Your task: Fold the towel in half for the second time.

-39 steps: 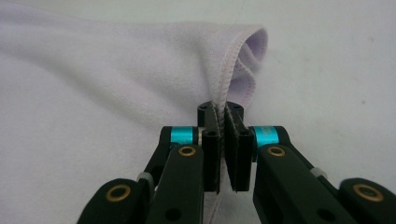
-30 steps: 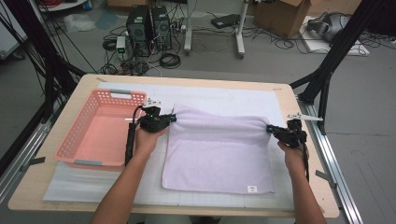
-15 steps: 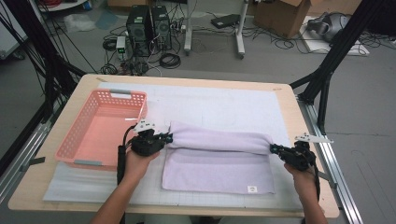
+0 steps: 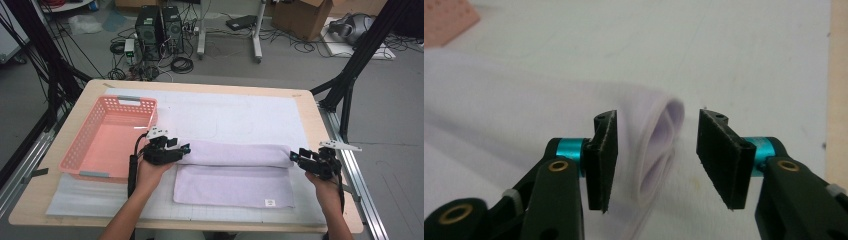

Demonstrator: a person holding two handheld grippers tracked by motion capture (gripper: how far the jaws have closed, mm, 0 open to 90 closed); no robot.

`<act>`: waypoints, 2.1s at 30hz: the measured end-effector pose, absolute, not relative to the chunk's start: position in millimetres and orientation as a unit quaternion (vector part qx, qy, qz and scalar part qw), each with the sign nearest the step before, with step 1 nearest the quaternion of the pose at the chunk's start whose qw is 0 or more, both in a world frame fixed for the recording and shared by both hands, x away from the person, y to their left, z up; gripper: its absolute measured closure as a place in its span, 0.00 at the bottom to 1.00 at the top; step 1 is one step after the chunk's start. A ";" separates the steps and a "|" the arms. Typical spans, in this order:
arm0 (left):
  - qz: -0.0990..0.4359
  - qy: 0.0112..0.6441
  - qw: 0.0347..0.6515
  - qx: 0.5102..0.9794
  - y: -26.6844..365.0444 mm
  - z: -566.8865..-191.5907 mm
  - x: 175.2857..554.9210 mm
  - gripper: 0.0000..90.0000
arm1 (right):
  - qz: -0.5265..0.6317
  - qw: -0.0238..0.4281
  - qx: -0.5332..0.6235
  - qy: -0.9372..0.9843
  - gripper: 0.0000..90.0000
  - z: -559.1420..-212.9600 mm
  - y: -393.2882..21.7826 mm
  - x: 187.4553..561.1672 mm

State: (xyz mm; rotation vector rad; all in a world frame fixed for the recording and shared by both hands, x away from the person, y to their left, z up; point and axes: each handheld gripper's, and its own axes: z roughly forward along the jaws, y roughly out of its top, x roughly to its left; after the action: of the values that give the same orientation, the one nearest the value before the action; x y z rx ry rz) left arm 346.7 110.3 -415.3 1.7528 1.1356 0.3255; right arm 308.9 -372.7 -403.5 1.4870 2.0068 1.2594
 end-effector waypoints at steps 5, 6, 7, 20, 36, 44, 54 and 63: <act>0.120 0.478 0.464 0.736 99.3 -422.4 370.2 0.47 | 0.423 0.154 0.520 0.726 0.47 -397.1 -360.6 344.1; 0.121 0.479 0.457 0.740 98.0 -425.6 372.3 0.50 | 0.412 0.151 0.521 0.732 0.48 -397.3 -357.2 350.1; 0.118 0.480 0.450 0.744 97.1 -429.0 374.1 0.52 | 0.403 0.147 0.521 0.738 0.49 -398.7 -354.9 355.9; 0.131 0.443 0.479 0.747 101.3 -418.0 361.5 0.94 | 0.407 0.136 0.502 0.751 0.92 -403.9 -356.0 353.1; 0.145 0.390 0.533 0.737 115.1 -425.6 293.8 0.93 | 0.485 0.195 0.437 0.732 0.90 -413.8 -362.5 274.0; 0.128 0.391 0.524 0.746 117.7 -437.5 266.1 0.91 | 0.492 0.195 0.415 0.740 0.90 -415.9 -364.7 239.6; 0.102 0.418 0.530 0.730 125.8 -430.7 250.7 0.54 | 0.489 0.180 0.438 0.733 0.64 -420.8 -372.8 212.1; 0.097 0.418 0.499 0.753 116.1 -442.7 255.8 0.80 | 0.451 0.178 0.456 0.746 0.70 -426.2 -355.0 226.9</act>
State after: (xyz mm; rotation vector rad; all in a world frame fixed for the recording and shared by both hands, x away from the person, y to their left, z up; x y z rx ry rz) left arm 255.8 116.1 -442.7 1.8224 1.0115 0.2355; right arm 226.9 -355.0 -426.2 1.2909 2.1115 1.2760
